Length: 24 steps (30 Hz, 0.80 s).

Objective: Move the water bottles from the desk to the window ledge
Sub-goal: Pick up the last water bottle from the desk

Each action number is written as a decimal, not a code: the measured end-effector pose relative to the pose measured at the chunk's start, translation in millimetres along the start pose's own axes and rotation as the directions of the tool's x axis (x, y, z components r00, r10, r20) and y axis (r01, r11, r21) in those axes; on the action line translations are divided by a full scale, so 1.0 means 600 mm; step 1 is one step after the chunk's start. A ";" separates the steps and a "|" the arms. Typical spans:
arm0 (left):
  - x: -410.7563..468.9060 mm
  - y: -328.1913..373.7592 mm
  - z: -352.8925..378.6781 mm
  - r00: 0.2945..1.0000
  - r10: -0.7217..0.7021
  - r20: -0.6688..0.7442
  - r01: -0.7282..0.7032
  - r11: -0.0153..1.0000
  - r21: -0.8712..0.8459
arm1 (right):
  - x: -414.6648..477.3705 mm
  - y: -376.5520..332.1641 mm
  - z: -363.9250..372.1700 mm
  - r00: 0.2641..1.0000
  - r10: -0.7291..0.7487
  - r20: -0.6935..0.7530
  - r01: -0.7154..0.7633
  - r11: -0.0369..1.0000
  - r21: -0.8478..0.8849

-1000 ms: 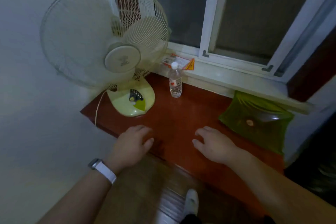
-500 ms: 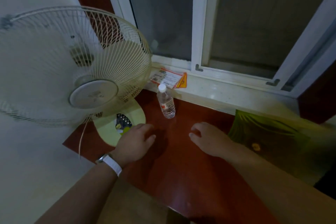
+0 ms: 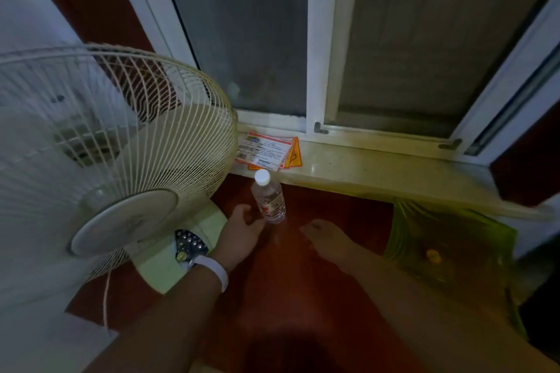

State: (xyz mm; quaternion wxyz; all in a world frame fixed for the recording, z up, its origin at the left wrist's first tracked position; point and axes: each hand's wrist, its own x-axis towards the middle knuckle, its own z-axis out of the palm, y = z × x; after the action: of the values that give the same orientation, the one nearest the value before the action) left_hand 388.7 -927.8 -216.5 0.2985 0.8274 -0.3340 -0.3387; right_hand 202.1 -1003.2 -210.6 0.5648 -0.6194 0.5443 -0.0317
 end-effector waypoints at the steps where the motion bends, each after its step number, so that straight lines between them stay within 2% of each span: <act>1: 0.011 0.001 0.002 1.000 0.006 0.000 -0.006 1.000 -0.025 | 0.014 -0.002 0.005 0.999 0.033 -0.005 -0.033 0.998 0.051; 4: 0.038 0.007 0.011 0.997 0.072 0.023 -0.069 0.992 -0.110 | 0.047 -0.012 0.018 0.992 0.130 0.001 -0.127 0.972 0.198; 9: 0.071 0.023 0.020 0.987 0.161 -0.005 -0.158 0.961 -0.225 | 0.087 -0.023 0.030 0.977 0.208 0.038 -0.211 0.937 0.279; 13: 0.084 0.031 0.024 0.988 0.152 0.002 -0.148 0.964 -0.218 | 0.114 -0.030 0.039 0.968 0.201 0.148 -0.231 0.946 0.227; 16: 0.086 0.025 0.025 0.989 0.149 -0.018 -0.149 0.970 -0.193 | 0.137 -0.026 0.044 0.981 0.175 0.080 -0.190 0.950 0.248; 24: 0.090 0.013 0.021 0.987 0.159 -0.006 -0.157 0.967 -0.200 | 0.158 -0.032 0.056 0.974 0.198 0.112 -0.225 0.913 0.340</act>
State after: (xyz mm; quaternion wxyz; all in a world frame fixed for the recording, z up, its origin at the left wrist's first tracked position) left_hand 405.9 -976.6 -238.0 0.4043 0.7624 -0.3646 -0.3499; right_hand 274.9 -1052.7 -263.1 0.6864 -0.4470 0.5720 -0.0434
